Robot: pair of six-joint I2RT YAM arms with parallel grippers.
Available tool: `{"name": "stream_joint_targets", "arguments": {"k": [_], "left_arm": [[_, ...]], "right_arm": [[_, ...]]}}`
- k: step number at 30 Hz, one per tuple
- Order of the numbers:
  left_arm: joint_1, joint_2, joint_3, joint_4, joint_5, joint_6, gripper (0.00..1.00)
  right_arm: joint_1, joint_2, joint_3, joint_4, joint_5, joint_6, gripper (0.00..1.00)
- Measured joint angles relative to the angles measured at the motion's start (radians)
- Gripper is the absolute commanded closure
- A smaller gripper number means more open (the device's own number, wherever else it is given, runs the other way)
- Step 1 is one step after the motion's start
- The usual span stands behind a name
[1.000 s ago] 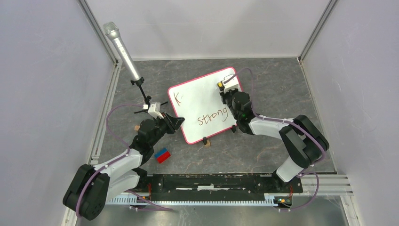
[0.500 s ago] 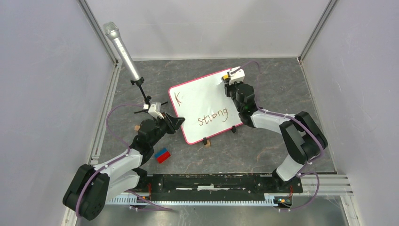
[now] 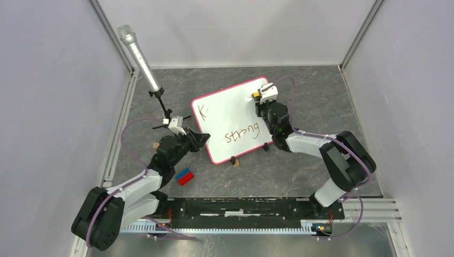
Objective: Erase the whiteboard
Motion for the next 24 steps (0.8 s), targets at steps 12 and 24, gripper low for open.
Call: {"name": "stream_joint_targets", "arguments": {"k": [12,24], "left_arm": [[0.000,0.000,0.000,-0.005,-0.005,0.000,0.98],[-0.012,-0.017,0.000,-0.037,-0.038,0.000,0.98]], "right_arm": [[0.432,0.124,0.164,-0.043,0.036,-0.121,0.93],[0.507,0.244,0.355,-0.120,0.101,-0.180,0.93]]}}
